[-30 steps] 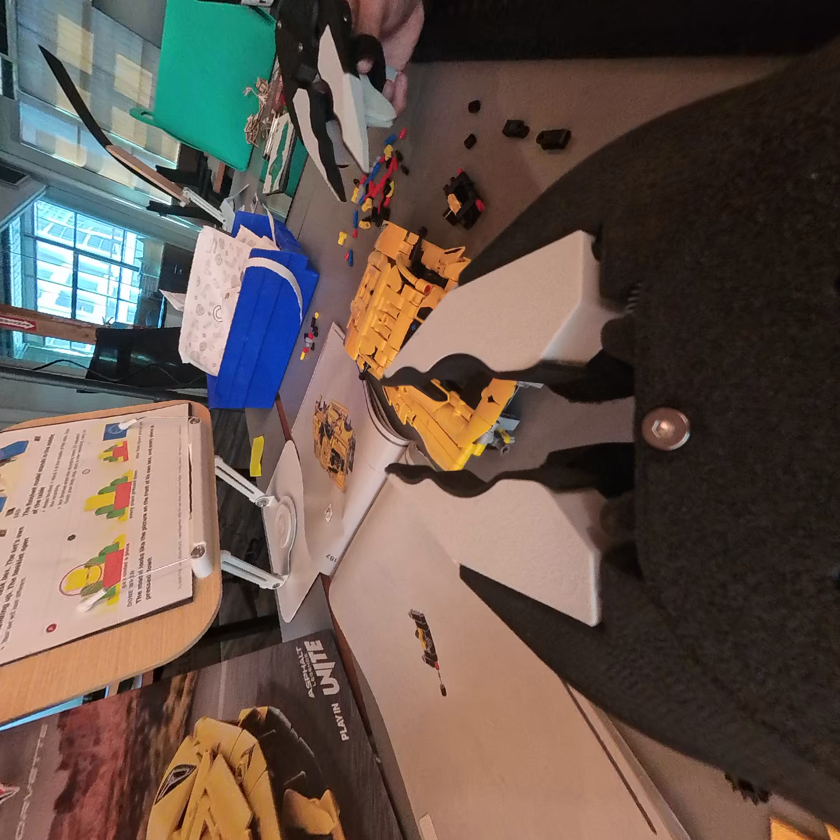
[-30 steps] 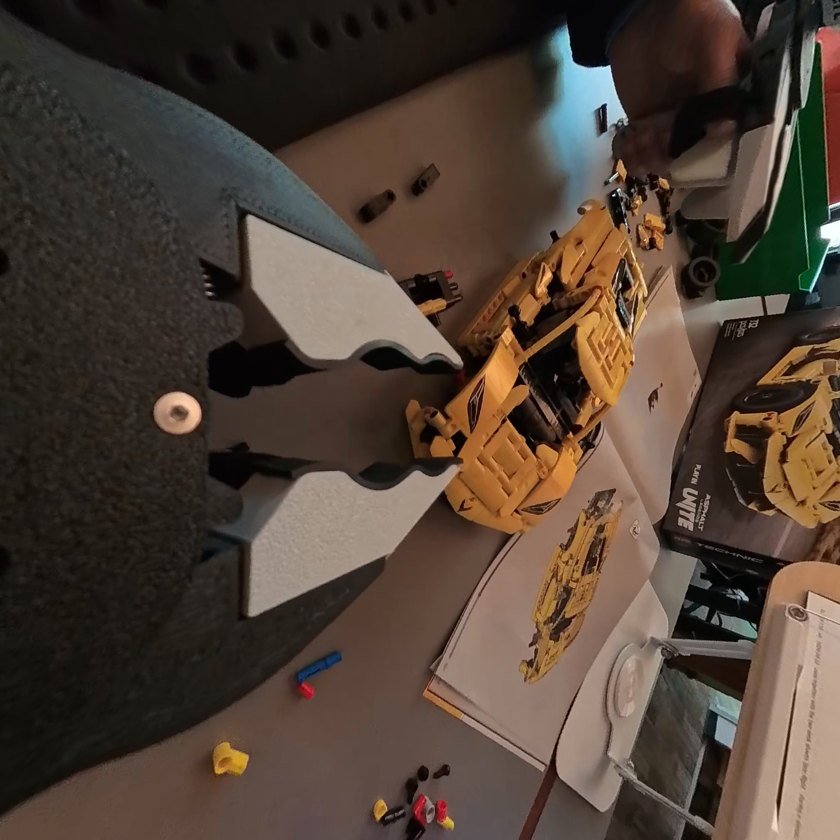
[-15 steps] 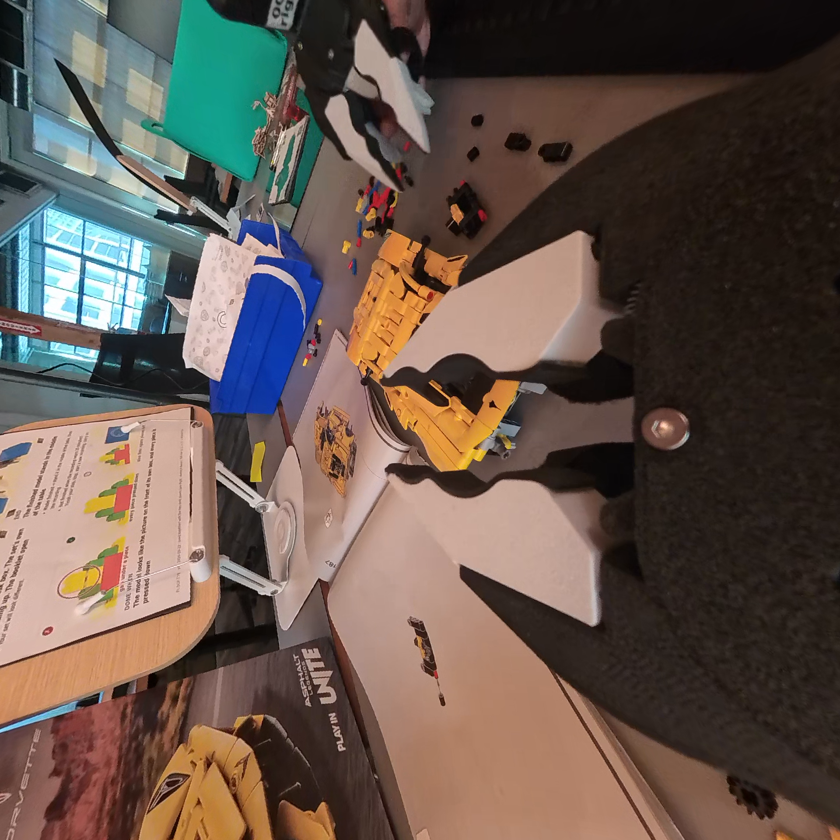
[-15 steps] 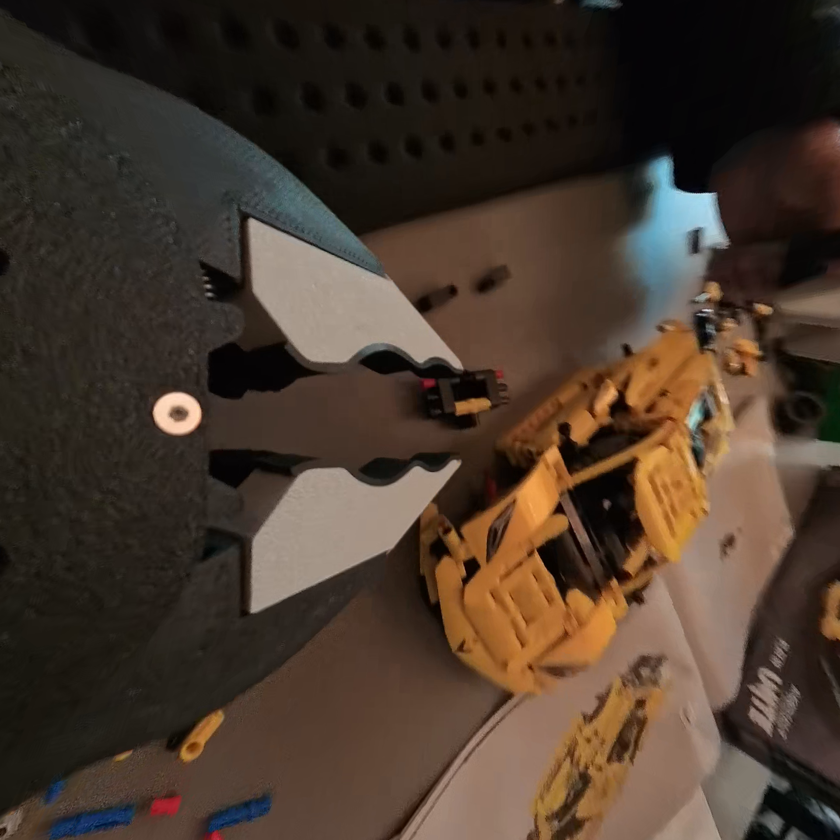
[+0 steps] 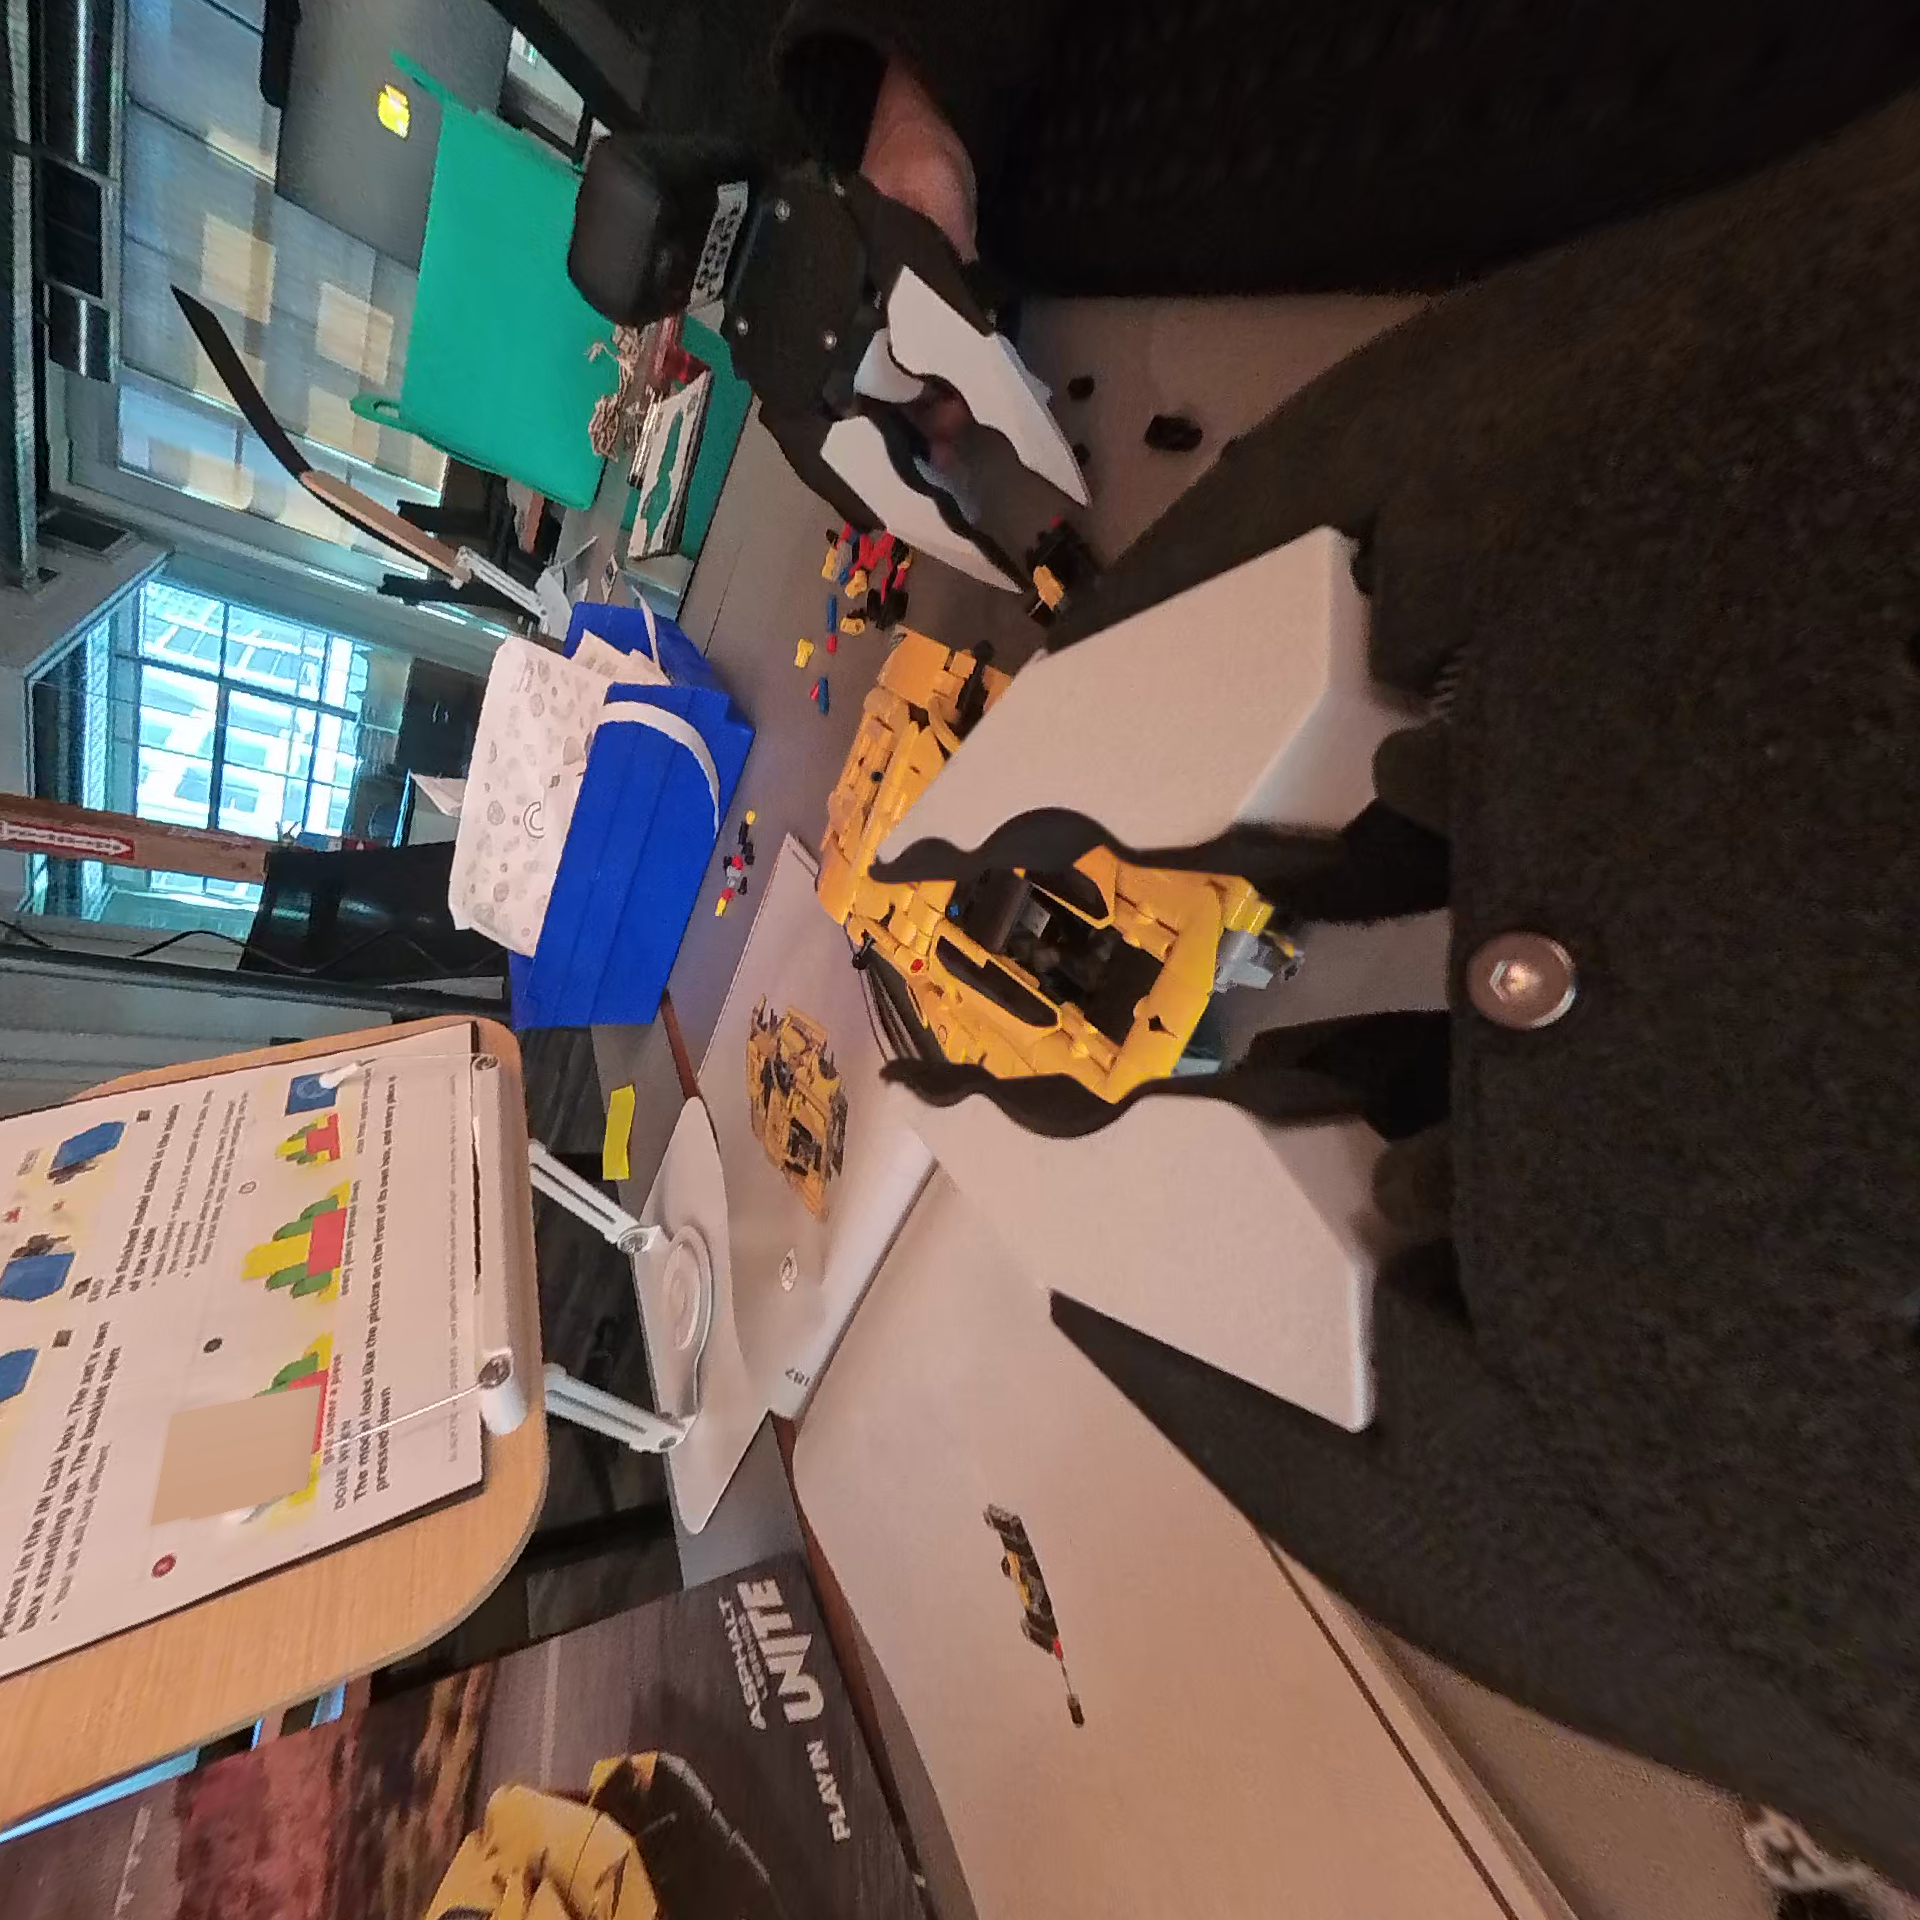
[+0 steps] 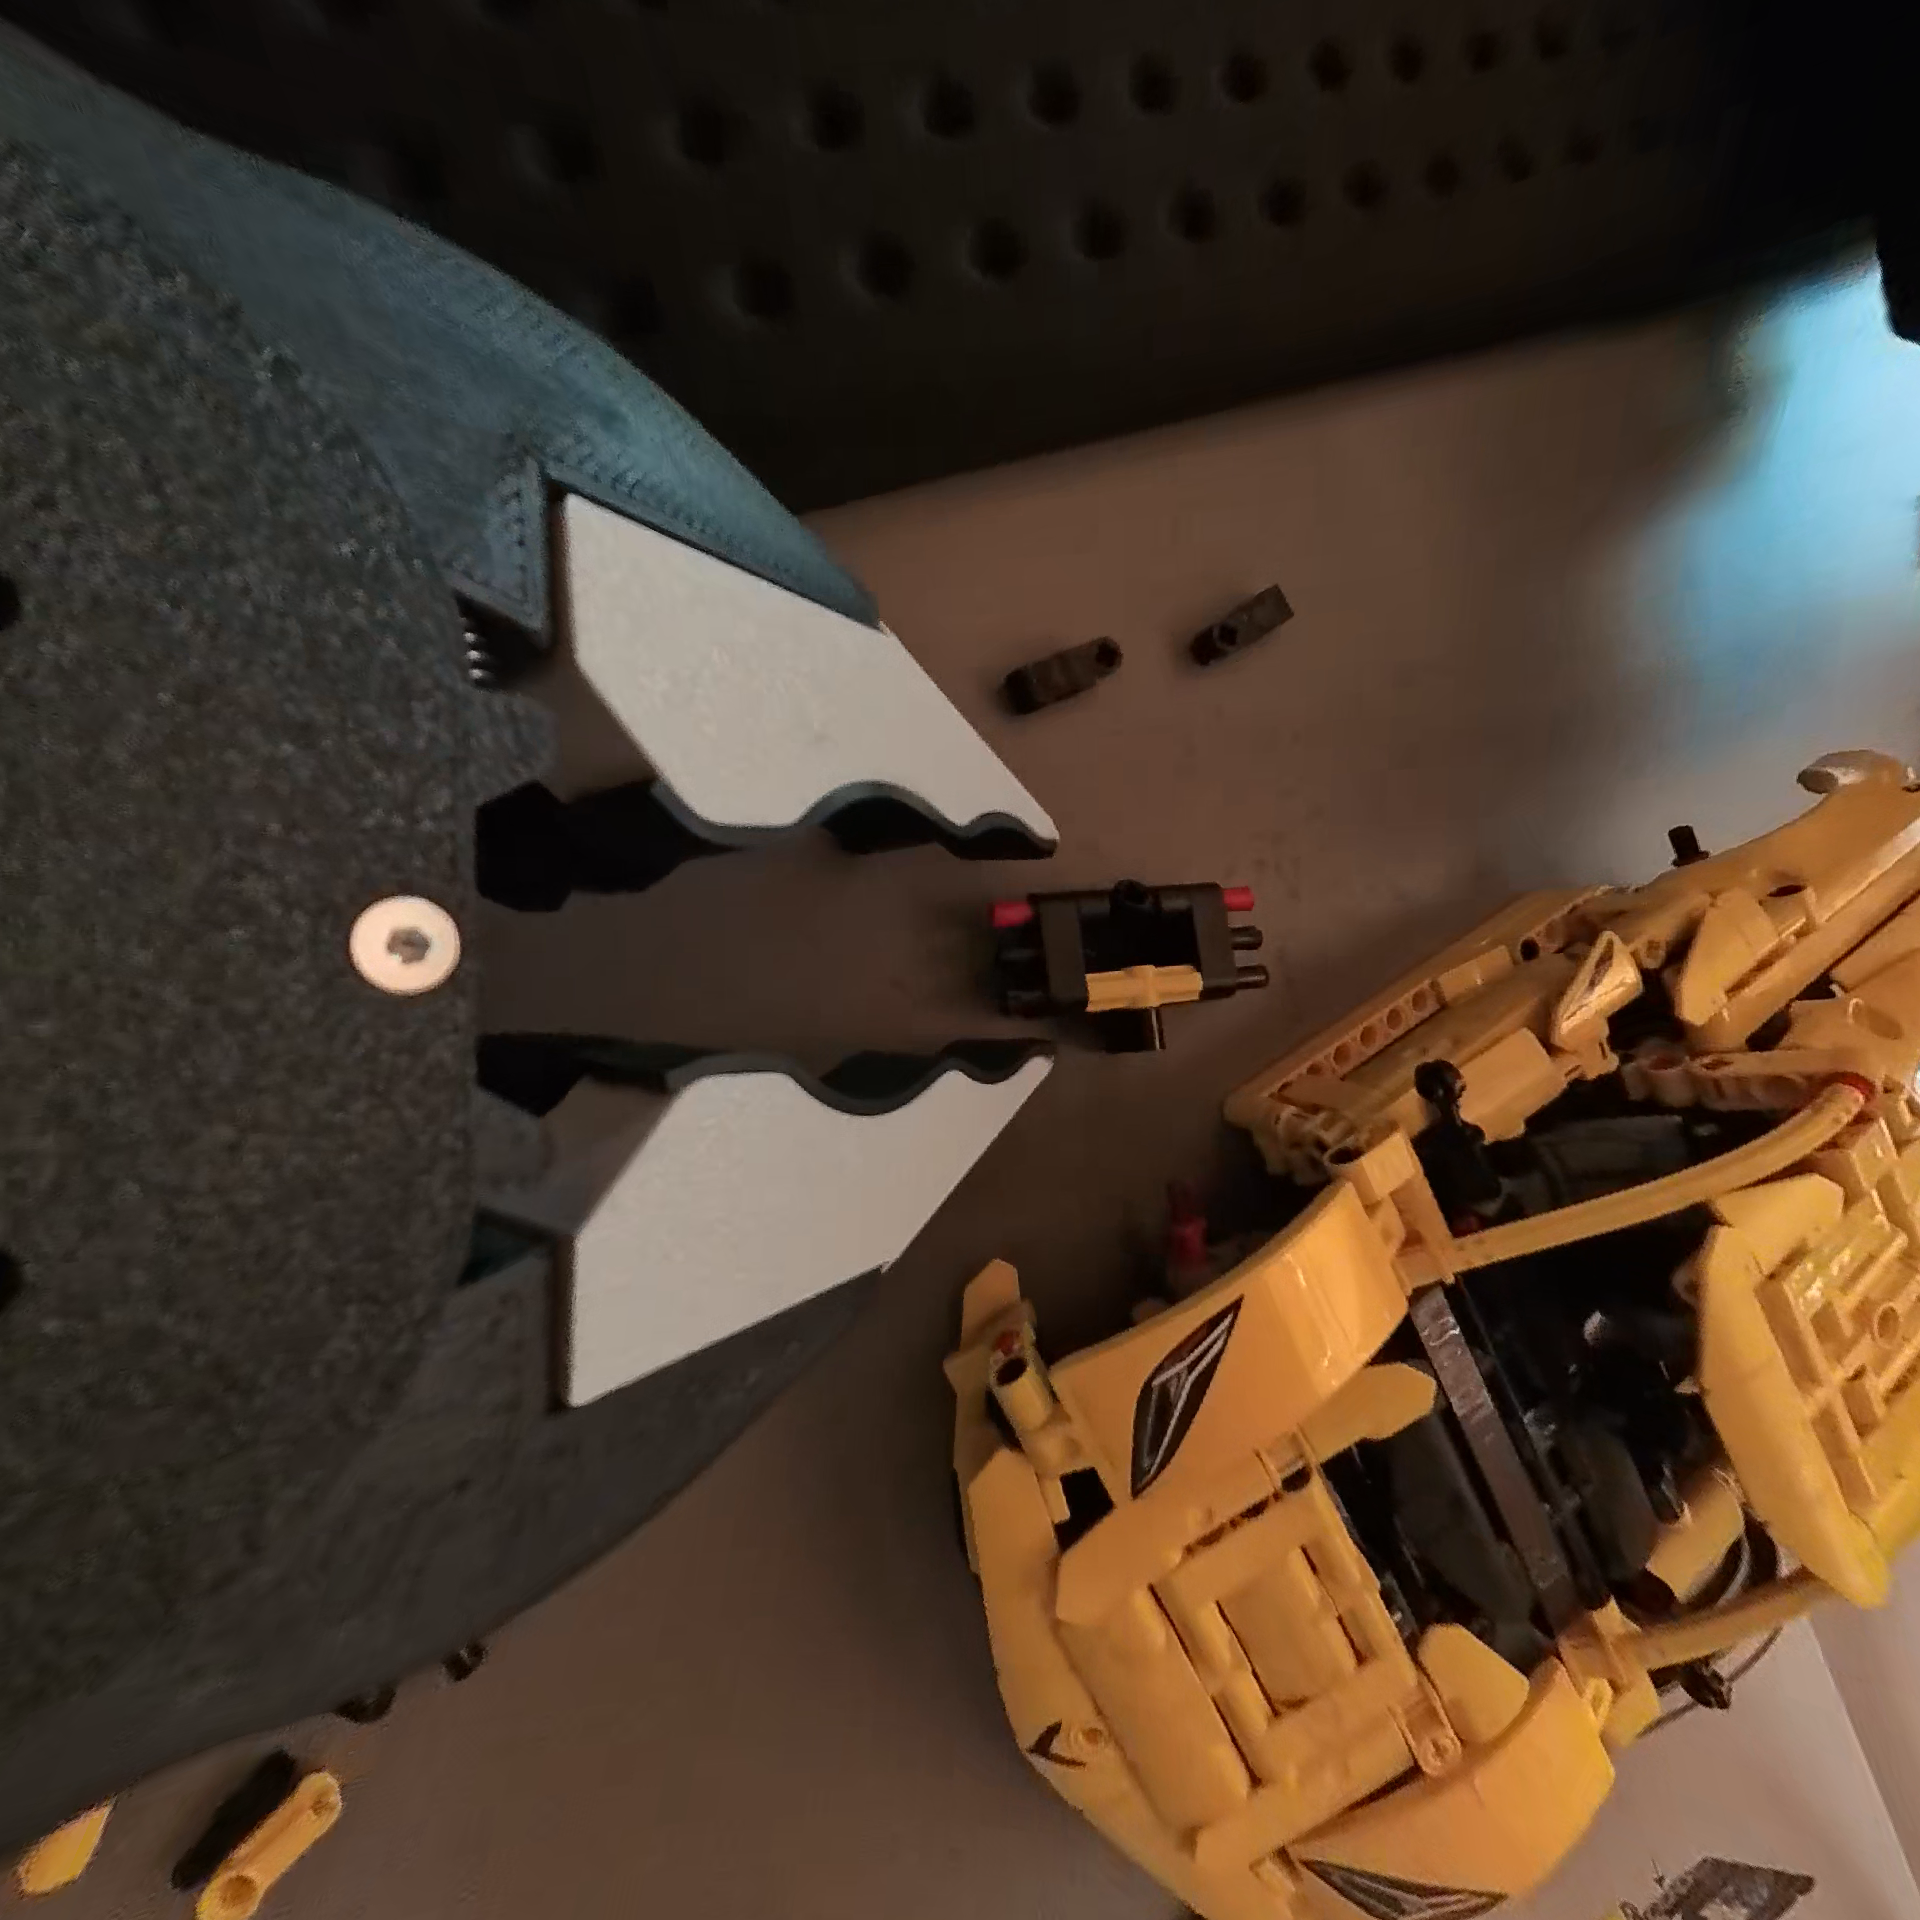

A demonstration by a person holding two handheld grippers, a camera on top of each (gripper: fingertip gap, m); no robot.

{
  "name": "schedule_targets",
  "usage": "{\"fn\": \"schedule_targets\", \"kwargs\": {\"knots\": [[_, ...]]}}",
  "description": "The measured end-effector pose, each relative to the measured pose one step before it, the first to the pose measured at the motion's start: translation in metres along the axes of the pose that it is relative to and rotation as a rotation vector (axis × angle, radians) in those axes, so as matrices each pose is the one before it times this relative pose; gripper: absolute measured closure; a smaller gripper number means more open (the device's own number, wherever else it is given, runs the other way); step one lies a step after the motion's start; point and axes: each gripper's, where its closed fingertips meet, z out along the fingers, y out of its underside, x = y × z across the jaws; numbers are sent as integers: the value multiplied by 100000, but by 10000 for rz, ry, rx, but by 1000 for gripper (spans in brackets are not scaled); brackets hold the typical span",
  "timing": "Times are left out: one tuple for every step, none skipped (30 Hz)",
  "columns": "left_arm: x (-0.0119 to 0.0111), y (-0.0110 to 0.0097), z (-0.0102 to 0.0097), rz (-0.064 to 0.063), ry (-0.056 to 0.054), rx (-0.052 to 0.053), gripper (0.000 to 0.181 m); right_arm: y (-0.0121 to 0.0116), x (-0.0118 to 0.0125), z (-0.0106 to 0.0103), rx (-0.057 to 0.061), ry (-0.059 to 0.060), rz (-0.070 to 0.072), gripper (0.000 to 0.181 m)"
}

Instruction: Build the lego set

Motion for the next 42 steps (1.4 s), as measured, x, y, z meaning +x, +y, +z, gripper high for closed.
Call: {"fn": "schedule_targets", "kwargs": {"knots": [[190,-23,38,-50,103,1,147,44,-65,79,-57,-34,-31,148],[178,-80,8,-7,94,41,147,38,-68,57,-42,-31,-31,148],[141,-100,-8,23,70,51,147,60,-42,54,-49,-8,-33,149],[105,-62,-17,15,40,23,147,68,-35,39,-45,-12,-22,149],[90,76,-13,-65,14,-82,147,34,-47,29,-25,-24,-9,149],[153,206,0,-113,54,-198,147,18,-19,13,-21,-7,-6,149],[204,196,60,-32,114,-177,147,-10,-25,-7,5,-3,-21,149],[149,133,64,66,78,-77,147,-31,-2,-18,28,20,-30,149],[83,47,44,140,12,-3,147,-29,29,-17,23,40,-23,149],[45,-77,-4,210,-22,74,147,1,15,0,-1,23,-17,149],[-19,-151,-40,228,-81,159,147,35,-12,12,-25,0,-12,149],[-98,-188,-79,194,-157,212,147,24,-12,24,-23,-1,-12,149],[-133,-202,-117,180,-200,202,147,26,22,17,-18,26,-9,149],[-135,-183,-128,204,-209,147,147,46,58,11,-20,40,6,149],[-101,-139,-112,193,-182,101,147,10,6,-8,-4,-5,11,149],[-62,-51,-62,121,-119,68,147,-14,-27,-15,18,-21,16,149],[16,97,6,16,-26,-12,147,-11,-4,-14,13,-10,16,149],[86,253,66,-82,62,-147,147,9,17,-10,1,9,13,149],[131,328,97,-128,108,-220,147,15,-12,0,-2,-12,3,149],[158,286,102,-137,120,-195,147,18,3,7,-14,1,-1,149],[157,200,92,-136,115,-134,146,41,4,19,-24,7,0,149],[136,122,78,-123,103,-78,145,15,0,11,-16,4,-1,149],[133,88,57,-124,92,-60,145,10,-8,9,-5,3,-12,149],[169,86,31,-173,106,-82,145,6,-2,-6,-1,5,-18,149],[248,81,49,-230,157,-101,146,14,17,-3,2,11,-2,150],[222,100,62,-229,164,-93,146,-13,-10,-13,14,-15,14,150],[111,121,70,-146,97,-75,145,-20,-9,-20,14,-13,16,150],[-24,101,48,-33,6,-50,146,-6,14,0,8,2,14,150],[-69,47,21,42,-49,-11,145,10,7,8,-5,-4,13,150],[-20,-7,-4,57,-39,23,145,10,-9,19,-19,-11,2,150],[27,-31,12,35,-5,30,145,27,10,38,-27,9,-4,150],[50,-21,33,28,21,26,145,15,-21,34,-24,-8,-14,150],[45,-22,44,63,23,43,145,-15,5,11,7,10,-17,151],[55,-43,46,139,21,73,145,-13,-20,18,-5,-8,-5,151],[125,-23,16,177,41,59,146,3,12,14,-4,0,4,151],[331,8,10,101,125,-8,146,-5,43,2,4,19,18,152],[573,-38,73,-16,256,-28,146,-7,78,10,-5,26,31,153],[695,-102,139,-83,349,40,146,9,80,-6,-7,28,23,158],[806,-92,170,-97,445,88,145,-15,-88,0,2,-58,-20,158],[1116,-45,204,-68,615,78,145,-72,-134,-30,27,-69,-90,158],[1457,-113,278,0,753,93,145,-193,-39,-96,105,18,-119,158],[1422,-115,381,66,625,76,145,-296,92,-199,156,133,-141,158]]}}
